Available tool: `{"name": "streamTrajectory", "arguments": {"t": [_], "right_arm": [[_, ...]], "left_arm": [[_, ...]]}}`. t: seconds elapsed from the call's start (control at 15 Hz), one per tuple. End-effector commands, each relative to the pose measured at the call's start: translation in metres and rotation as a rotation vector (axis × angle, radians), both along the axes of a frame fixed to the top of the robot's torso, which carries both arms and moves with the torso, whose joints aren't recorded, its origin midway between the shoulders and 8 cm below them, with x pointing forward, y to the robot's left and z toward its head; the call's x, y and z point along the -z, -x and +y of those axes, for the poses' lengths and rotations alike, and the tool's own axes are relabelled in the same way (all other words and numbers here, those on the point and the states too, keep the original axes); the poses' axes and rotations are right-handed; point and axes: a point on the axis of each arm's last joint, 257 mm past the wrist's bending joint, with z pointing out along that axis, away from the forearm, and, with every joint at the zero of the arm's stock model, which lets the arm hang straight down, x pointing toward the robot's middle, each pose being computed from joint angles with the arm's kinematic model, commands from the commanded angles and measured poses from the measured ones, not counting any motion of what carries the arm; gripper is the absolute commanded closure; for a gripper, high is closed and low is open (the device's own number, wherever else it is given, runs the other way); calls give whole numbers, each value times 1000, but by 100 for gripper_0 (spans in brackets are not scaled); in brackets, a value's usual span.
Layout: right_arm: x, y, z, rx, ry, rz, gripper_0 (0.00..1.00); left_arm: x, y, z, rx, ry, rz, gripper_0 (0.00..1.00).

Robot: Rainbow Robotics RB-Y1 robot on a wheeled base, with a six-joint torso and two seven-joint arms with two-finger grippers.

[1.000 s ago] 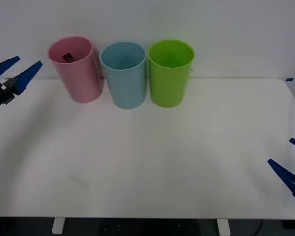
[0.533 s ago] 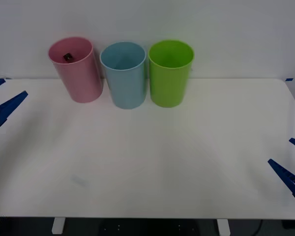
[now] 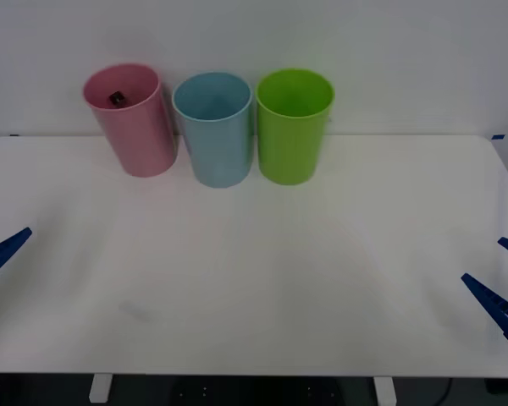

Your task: Grasp the object on the table and drop it into the matching bin: aluminum can to the light blue bin, PET bottle to the pink bin.

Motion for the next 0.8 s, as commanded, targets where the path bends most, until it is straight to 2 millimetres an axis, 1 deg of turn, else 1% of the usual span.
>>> {"name": "streamTrajectory", "arguments": {"t": [0.07, 0.13, 0.33, 0.53, 0.8], "right_arm": [[0, 0, 0, 0, 0, 0, 0], [0, 0, 0, 0, 0, 0, 0], [0, 0, 0, 0, 0, 0, 0], [0, 0, 0, 0, 0, 0, 0], [0, 0, 0, 0, 0, 0, 0]], "left_arm": [[15, 16, 4, 0, -21, 26, 0], [22, 23, 4, 3, -24, 44, 0], [33, 33, 0, 18, -28, 69, 0], [41, 36, -6, 35, -20, 89, 0], [42, 36, -7, 36, -19, 92, 0]]}}
